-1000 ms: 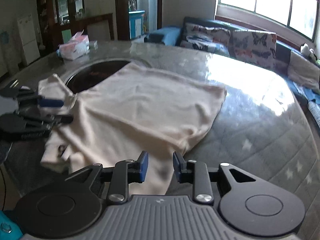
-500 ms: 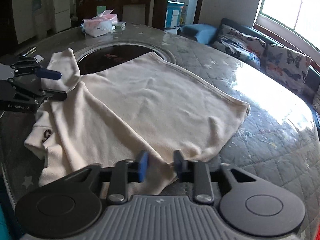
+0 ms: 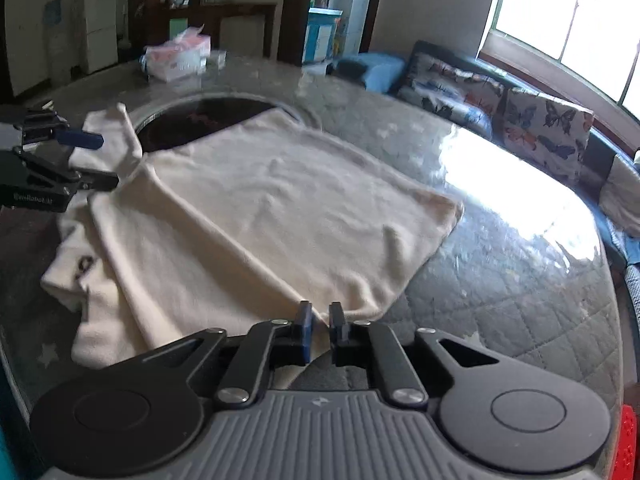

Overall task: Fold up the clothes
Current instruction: 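Move the open left gripper to the other sweatshirt sleeve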

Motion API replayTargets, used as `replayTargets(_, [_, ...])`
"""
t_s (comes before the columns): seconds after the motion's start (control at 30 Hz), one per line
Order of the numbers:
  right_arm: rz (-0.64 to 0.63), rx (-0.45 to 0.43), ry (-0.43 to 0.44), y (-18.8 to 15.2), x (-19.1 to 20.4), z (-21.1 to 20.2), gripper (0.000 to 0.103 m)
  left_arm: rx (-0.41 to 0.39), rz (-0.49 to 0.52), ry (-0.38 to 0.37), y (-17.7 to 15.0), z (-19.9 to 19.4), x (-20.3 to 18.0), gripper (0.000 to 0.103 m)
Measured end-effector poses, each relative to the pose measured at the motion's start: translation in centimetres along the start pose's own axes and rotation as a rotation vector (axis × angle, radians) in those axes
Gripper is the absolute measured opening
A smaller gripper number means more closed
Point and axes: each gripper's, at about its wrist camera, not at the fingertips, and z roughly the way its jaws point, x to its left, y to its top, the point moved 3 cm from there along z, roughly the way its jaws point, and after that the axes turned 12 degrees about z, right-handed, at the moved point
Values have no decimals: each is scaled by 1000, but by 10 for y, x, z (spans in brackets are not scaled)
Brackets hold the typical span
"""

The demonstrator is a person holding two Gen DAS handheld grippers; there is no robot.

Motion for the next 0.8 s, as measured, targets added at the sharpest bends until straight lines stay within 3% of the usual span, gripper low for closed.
replayTargets(0.2, [19, -8, 35, -7, 14, -7, 11, -54, 40, -95, 16, 3, -22, 44])
replayTargets(0.27, [31, 3, 53, -13, 19, -9, 19, -53, 54, -118, 16, 7, -30, 37])
replayTargets(0.4, [55, 18, 71, -29, 28, -13, 22, -35, 76, -144, 9, 16, -37, 36])
replayTargets(0.47, [45, 23, 60, -35, 32, -13, 32, -34, 81, -141, 3, 20, -37, 36])
replayTargets(0.53, [33, 28, 48, -41, 36, -13, 35, -34, 73, -133, 1, 18, -34, 38])
replayTargets(0.7, [22, 9, 67, -29, 40, -18, 39, -43, 33, -105, -2, 8, -19, 39])
replayTargets(0.8, [12, -4, 83, -18, 47, -13, 42, -30, 2, -65, -7, 5, -5, 46])
